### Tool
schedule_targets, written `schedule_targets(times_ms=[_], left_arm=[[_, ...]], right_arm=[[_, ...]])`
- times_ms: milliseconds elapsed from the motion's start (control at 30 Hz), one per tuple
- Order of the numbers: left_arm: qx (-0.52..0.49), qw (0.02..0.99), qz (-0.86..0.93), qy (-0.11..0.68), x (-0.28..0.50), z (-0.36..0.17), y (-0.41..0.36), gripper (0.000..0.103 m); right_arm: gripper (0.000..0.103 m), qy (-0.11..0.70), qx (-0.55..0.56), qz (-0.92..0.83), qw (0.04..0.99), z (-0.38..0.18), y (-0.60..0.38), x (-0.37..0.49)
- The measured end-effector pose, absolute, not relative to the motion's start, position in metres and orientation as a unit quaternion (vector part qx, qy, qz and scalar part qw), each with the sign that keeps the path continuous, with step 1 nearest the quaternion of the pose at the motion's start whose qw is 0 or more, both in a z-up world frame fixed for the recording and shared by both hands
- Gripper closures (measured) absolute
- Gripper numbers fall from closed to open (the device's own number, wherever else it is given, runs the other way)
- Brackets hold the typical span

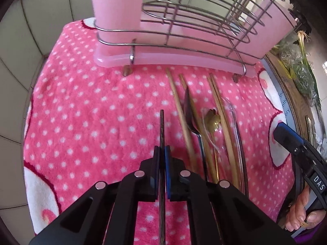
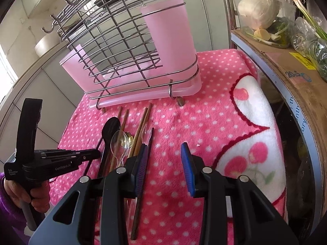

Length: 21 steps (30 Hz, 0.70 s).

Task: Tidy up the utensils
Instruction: 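Lower the left tool onto a thin black chopstick and close it while the right tool grasps another, then lift the black chopsticks with both tools up toward the pink cup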

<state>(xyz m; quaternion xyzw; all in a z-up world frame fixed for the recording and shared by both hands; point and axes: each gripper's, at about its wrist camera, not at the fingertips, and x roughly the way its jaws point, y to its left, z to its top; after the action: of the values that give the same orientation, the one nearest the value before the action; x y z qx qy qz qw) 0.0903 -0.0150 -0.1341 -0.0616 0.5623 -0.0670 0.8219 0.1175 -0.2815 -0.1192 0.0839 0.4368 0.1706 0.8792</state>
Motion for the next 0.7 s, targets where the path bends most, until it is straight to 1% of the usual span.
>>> schedule_targets(times_ms=[133,200,267,333,533,700], left_arm=[[-0.057,0.834,-0.038,0.547,0.085,-0.128,0.006,0.099],[-0.055,0.832,-0.032,0.551,0.084,-0.131,0.014,0.099],[-0.057,0.827,-0.031,0.558,0.085,-0.137,0.018,0.099],[-0.056,0.824,-0.034,0.562,0.086,-0.14,0.023,0.098],[-0.051,0.823,-0.046,0.563,0.091,-0.142,0.027,0.098],[-0.046,0.824,-0.053,0.562,0.092,-0.142,0.028,0.098]], right_arm=[[0.069,0.461,0.095,0.194,0.861,-0.124,-0.274,0.122],[0.077,0.473,0.091,0.203,0.853,-0.128,-0.265,0.125],[0.088,0.49,0.07,0.196,0.847,-0.134,-0.254,0.129],[0.092,0.506,0.059,0.193,0.839,-0.141,-0.245,0.134],[0.092,0.535,0.035,0.168,0.827,-0.15,-0.229,0.152],[0.092,0.54,0.028,0.149,0.828,-0.158,-0.216,0.156]])
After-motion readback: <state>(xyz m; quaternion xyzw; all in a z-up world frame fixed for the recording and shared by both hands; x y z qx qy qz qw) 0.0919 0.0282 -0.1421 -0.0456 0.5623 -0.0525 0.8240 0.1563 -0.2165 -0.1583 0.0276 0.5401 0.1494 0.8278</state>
